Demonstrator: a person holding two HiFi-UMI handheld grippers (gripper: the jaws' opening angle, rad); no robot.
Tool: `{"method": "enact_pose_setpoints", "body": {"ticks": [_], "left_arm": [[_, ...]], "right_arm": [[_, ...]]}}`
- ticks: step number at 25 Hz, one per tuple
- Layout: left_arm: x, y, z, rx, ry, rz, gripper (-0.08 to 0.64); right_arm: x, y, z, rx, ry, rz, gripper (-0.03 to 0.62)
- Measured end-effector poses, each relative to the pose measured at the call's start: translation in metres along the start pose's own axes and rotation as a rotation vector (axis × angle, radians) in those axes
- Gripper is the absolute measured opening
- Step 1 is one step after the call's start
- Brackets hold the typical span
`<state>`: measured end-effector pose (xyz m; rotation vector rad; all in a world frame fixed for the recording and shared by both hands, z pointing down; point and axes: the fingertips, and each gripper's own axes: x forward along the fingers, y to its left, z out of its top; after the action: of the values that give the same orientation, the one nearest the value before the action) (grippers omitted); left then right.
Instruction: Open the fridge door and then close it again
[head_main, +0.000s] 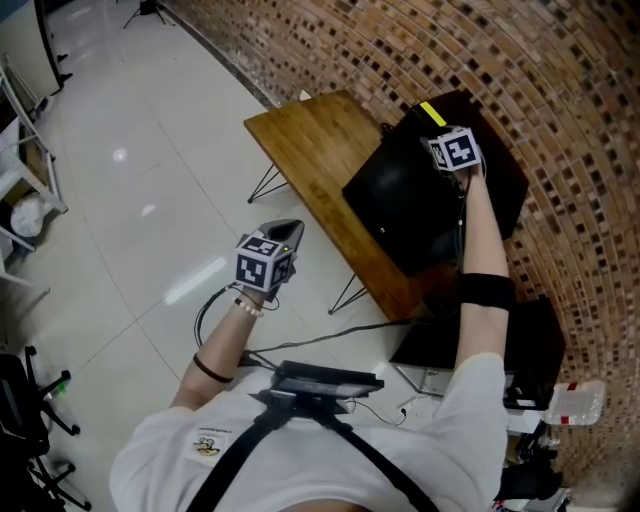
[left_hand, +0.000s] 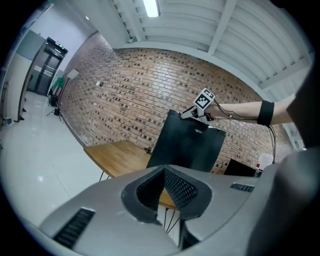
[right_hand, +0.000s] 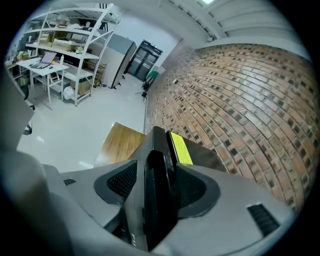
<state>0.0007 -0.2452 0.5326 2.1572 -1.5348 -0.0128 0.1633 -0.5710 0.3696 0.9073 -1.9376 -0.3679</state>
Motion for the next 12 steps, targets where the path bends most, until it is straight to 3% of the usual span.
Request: {"method": "enact_pose_setpoints", "body": {"ticks": [12], "left_arm": [[0.098, -0.038, 0.094, 0.155, 0.084, -0.038, 0.002]], "right_arm": [[0.008, -0.001, 0.0, 0.014, 0.004, -0.009, 0.251]]}}
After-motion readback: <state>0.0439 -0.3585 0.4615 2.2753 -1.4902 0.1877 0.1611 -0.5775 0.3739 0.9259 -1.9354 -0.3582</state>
